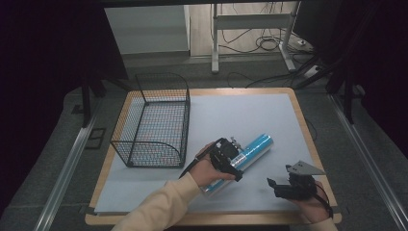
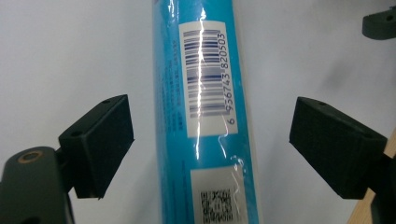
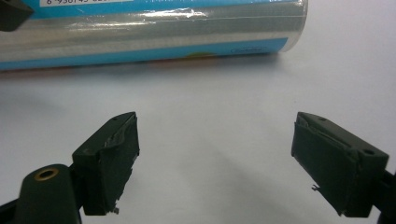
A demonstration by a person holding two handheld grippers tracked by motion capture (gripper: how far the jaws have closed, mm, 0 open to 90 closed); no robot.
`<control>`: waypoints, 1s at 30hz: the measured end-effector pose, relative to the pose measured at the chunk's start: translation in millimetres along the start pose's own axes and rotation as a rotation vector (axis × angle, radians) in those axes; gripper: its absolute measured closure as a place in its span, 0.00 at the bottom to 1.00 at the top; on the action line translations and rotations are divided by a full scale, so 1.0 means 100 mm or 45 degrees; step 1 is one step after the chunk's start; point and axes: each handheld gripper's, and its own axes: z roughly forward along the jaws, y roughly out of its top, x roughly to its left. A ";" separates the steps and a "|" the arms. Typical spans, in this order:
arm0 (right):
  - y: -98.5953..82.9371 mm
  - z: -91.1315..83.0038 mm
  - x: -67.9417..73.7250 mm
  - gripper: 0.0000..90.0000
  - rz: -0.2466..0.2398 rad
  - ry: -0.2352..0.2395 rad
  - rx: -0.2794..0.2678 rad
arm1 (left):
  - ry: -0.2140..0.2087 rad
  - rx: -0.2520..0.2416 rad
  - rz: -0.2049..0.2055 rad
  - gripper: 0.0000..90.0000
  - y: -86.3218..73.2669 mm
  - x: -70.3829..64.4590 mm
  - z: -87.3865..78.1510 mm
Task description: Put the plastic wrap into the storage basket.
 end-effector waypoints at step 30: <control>-0.01 0.02 -0.01 0.17 0.007 0.011 0.014 | -0.006 0.169 0.001 0.23 0.35 0.07 0.51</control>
